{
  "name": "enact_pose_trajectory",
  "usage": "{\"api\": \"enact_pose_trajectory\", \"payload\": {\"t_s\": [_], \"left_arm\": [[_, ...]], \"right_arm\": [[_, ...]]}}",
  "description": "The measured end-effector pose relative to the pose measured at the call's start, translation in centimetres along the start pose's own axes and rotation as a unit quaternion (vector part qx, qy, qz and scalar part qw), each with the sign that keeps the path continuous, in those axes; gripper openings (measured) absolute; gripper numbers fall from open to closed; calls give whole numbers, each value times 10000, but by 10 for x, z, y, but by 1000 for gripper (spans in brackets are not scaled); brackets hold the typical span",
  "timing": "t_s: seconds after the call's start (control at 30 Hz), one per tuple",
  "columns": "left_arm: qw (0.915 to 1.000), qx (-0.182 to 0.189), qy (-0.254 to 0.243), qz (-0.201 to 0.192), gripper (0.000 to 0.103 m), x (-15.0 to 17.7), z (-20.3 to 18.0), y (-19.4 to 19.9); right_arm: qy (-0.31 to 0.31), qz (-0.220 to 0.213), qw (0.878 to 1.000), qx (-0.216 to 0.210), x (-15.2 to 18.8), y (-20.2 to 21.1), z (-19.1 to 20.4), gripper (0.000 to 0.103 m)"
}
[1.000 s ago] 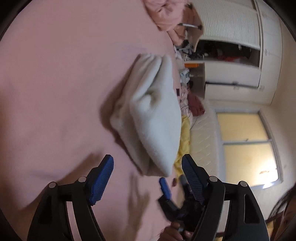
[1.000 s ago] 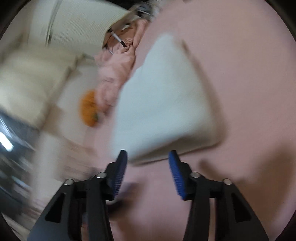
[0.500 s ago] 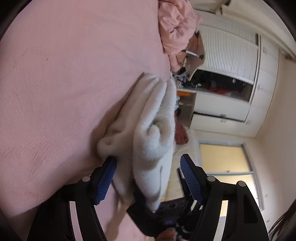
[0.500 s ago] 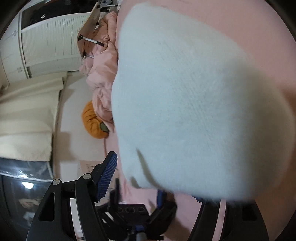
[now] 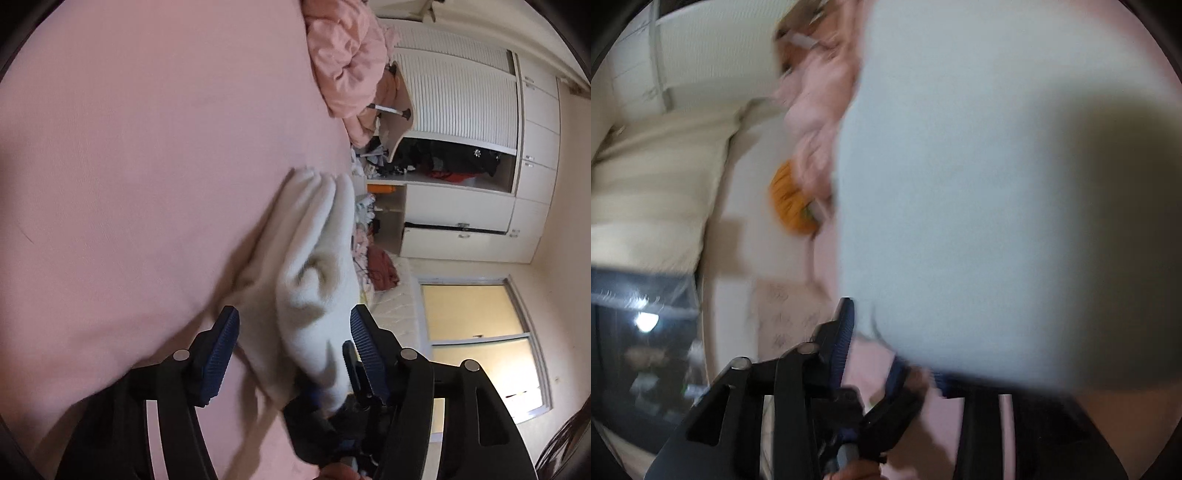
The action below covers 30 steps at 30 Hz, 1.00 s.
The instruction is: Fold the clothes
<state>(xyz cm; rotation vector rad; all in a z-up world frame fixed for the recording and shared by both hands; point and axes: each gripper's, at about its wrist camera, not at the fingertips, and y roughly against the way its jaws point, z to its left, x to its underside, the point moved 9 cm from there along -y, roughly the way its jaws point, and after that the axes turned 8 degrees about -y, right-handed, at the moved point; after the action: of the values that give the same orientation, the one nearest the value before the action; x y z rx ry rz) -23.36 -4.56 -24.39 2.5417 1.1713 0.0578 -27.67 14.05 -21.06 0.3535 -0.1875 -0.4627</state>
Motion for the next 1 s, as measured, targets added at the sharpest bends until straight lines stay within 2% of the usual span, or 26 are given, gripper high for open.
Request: {"api": "enact_pose_trajectory", "payload": {"t_s": [0.07,0.1,0.13,0.17,0.2,0.23,0.3,0.33,0.37,0.4,0.43,0.53,0.57,0.6,0.63,0.67,0.7,0.77,0.8,0.83,0.87,0.9,0.93,0.97,1.0], "left_arm": [[9999,-61,-59,-56,62,-5,2,15],[9999,-92,-89,-84,62,-8,4,22],[9998,-122,-119,-112,62,-11,5,29],[9997,-153,-149,-140,62,-14,6,37],[9995,-183,-178,-167,62,-16,7,44],[9994,-214,-208,-195,62,-19,9,51],[9989,-275,-268,-251,62,-24,11,66],[9988,-302,-289,-275,62,-27,12,73],[9988,-309,-271,-275,62,-26,14,75],[9988,-302,-266,-273,62,-26,15,76],[9989,-296,-261,-271,62,-25,16,76],[9989,-293,-287,-247,62,-25,15,77],[9987,-322,-344,-216,62,-25,14,75],[9983,-347,-436,-171,62,-25,11,73],[9977,-392,-550,-116,62,-24,8,70],[9964,-478,-693,-33,62,-24,5,67],[9945,-581,-864,52,62,-22,2,63],[9840,-957,-1478,252,62,-18,-8,50],[9767,-1143,-1782,351,62,-16,-13,43],[9679,-1328,-2084,450,62,-15,-18,37],[9578,-1510,-2382,548,62,-14,-23,31],[9463,-1691,-2678,645,62,-12,-28,25],[9342,-1846,-2963,735,62,-12,-34,18],[9258,-1866,-3188,797,62,-10,-42,10],[9260,-1753,-3228,872,62,-9,-50,-1]], "right_arm": [[226,-55,9997,48,4,-3,10,22],[163,-47,9998,63,5,-6,10,26],[61,-54,9999,152,5,-9,7,43],[-43,-61,9997,244,6,-12,4,50],[-168,-120,9994,293,6,-16,1,76],[-293,-181,9988,340,7,-19,-1,88],[-332,-371,9980,390,7,-25,-2,88],[-234,-341,9984,377,7,-27,-1,85],[-59,-296,9990,325,7,-33,5,75],[108,-223,9990,368,10,-37,9,41],[276,-149,9986,415,12,-42,12,29],[464,5,9981,396,19,-43,19,30],[516,40,9976,461,21,-42,19,38],[484,110,9969,606,24,-40,17,57],[478,195,9967,619,31,-32,15,82],[473,281,9965,628,39,-24,13,87],[468,367,9962,637,46,-16,11,87],[553,580,9942,721,61,-6,11,87],[806,704,9898,945,73,7,7,87],[1084,574,9851,1206,77,21,3,87],[1462,56,9749,1677,72,43,-4,87],[1867,-557,9547,2248,60,65,-12,87],[2256,-1167,9257,2803,49,89,-19,87],[2545,-1370,9027,3187,38,98,-26,87],[2823,-1555,8773,3555,28,106,-33,87]]}}
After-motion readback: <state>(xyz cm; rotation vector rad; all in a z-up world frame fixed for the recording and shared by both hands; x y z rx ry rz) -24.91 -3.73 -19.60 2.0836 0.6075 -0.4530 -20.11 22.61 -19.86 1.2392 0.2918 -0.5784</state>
